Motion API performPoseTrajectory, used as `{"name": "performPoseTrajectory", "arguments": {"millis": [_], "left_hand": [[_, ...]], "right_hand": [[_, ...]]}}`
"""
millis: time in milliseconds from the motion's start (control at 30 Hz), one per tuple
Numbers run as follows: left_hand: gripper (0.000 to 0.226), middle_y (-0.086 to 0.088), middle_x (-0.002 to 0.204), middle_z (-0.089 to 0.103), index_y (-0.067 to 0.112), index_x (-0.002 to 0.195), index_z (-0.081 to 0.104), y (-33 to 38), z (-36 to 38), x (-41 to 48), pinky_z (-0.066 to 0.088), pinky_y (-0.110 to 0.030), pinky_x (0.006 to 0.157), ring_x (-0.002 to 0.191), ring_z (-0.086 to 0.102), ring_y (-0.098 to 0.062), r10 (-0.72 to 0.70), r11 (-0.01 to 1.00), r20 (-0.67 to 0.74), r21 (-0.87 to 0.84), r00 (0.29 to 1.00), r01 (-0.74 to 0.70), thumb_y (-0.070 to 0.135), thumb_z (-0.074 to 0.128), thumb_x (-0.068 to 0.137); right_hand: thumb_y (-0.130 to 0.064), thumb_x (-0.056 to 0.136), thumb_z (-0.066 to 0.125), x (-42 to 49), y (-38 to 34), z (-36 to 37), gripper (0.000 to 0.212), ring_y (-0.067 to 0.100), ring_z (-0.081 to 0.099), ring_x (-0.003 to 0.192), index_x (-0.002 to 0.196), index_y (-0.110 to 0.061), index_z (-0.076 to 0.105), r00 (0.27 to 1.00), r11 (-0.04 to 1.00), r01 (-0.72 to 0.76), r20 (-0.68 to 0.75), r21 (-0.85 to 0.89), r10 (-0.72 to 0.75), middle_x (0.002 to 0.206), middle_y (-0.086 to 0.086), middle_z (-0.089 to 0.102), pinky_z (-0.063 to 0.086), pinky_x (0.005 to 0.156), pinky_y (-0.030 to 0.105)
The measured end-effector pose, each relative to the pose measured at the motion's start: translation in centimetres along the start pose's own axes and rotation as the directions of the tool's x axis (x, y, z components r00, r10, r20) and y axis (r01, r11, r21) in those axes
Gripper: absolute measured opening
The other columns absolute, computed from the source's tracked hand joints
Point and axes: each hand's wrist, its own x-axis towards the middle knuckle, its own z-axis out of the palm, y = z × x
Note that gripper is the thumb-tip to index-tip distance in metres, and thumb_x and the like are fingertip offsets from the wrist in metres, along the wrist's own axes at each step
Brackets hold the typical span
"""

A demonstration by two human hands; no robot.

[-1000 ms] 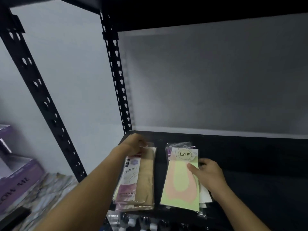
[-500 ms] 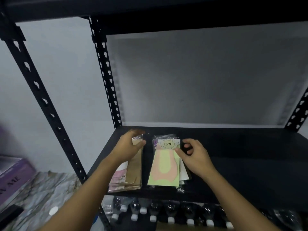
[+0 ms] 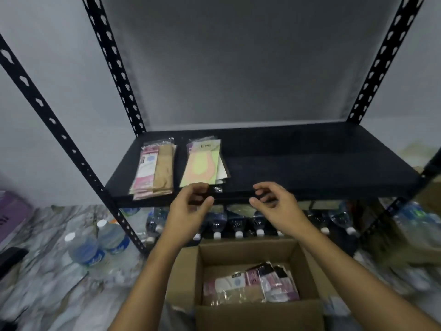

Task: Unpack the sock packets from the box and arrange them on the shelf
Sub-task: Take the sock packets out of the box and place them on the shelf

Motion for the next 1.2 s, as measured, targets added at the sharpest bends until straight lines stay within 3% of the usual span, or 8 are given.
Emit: {"name": "performPoseTrajectory", "arguments": {"millis": [167,267,367,600,733,1033,1100,1200], "left_hand": [[0.025,0.01,0.111,0.063,0.029,0.113,0.06,-4.5,4.3,-4.9,0.047,-0.016,0.077,0.096,0.061,-0.009,-0.157,0.987,0.167,0.063,0.973,0.148,0.023,0.068,0.09],[0.027,0.009,0.113,0.061,0.034,0.112,0.057,-7.2,6.3,-6.8,0.05,-0.022,0.086,0.103,0.059,-0.007,-0.256,0.965,0.272,0.136,0.928,0.226,0.024,0.068,0.089],[0.032,0.01,0.108,0.061,0.027,0.115,0.057,-9.7,7.4,-7.9,0.048,-0.017,0.083,0.102,0.061,-0.008,-0.314,0.945,0.317,0.198,0.895,0.261,0.019,0.071,0.087],[0.036,0.003,0.107,0.06,0.021,0.115,0.059,-15.1,9.2,-7.8,0.052,-0.036,0.091,0.096,0.061,-0.016,-0.372,0.912,0.394,0.325,0.841,0.252,0.016,0.074,0.082],[0.037,-0.003,0.109,0.062,0.007,0.118,0.061,-17.6,11.4,-7.7,0.047,-0.023,0.081,0.09,0.057,-0.014,-0.408,0.883,0.43,0.409,0.805,0.229,0.011,0.072,0.083],[0.041,-0.011,0.12,0.063,0.005,0.122,0.059,-23.7,16.1,-6.6,0.046,-0.026,0.088,0.107,0.06,-0.026,-0.515,0.833,0.477,0.474,0.712,0.285,0.015,0.071,0.084],[0.044,-0.013,0.122,0.062,0.005,0.124,0.057,-25.0,16.7,-6.2,0.047,-0.029,0.09,0.109,0.06,-0.028,-0.539,0.819,0.482,0.493,0.69,0.295,0.014,0.072,0.083],[0.054,-0.011,0.123,0.059,0.006,0.128,0.053,-27.1,17.2,-5.8,0.046,-0.025,0.086,0.111,0.06,-0.027,-0.581,0.79,0.498,0.535,0.644,0.3,0.016,0.076,0.081]], "right_hand": [[-0.024,0.083,0.071,-6.0,6.0,-1.2,0.026,0.013,0.061,0.089,0.105,-0.029,0.06,0.982,0.985,-0.169,0.079,-0.035,0.171,0.101,-0.003,0.061,0.049,0.072,0.018],[-0.023,0.082,0.071,-8.2,9.1,-1.5,0.026,0.011,0.059,0.092,0.103,-0.03,0.058,0.962,0.969,-0.224,0.133,-0.103,0.236,0.099,-0.004,0.061,0.049,0.076,0.017],[-0.02,0.081,0.073,-9.1,11.4,-1.3,0.026,0.015,0.059,0.088,0.102,-0.027,0.059,0.94,0.953,-0.276,0.172,-0.121,0.294,0.096,-0.001,0.061,0.052,0.079,0.026],[-0.021,0.081,0.072,-8.0,14.2,-0.3,0.028,0.001,0.056,0.082,0.107,-0.025,0.061,0.918,0.937,-0.243,0.253,-0.251,0.306,0.092,-0.016,0.059,0.052,0.08,0.027],[-0.022,0.083,0.07,-7.1,15.3,0.0,0.026,-0.005,0.054,0.083,0.106,-0.027,0.06,0.904,0.925,-0.234,0.282,-0.3,0.321,0.091,-0.022,0.055,0.047,0.08,0.021],[-0.02,0.081,0.072,-7.5,19.2,0.3,0.025,0.014,0.061,0.083,0.105,-0.02,0.063,0.882,0.901,-0.287,0.278,-0.325,0.381,0.087,-0.017,0.059,0.049,0.077,0.025],[-0.015,0.081,0.071,-7.5,20.4,0.9,0.026,0.013,0.059,0.078,0.106,-0.015,0.064,0.877,0.893,-0.308,0.267,-0.327,0.4,0.084,-0.016,0.057,0.046,0.071,0.014],[-0.012,0.082,0.07,-7.3,22.5,2.2,0.024,-0.005,0.053,0.068,0.105,-0.008,0.063,0.854,0.88,-0.333,0.287,-0.339,0.434,0.081,-0.014,0.054,0.037,0.063,0.0]]}}
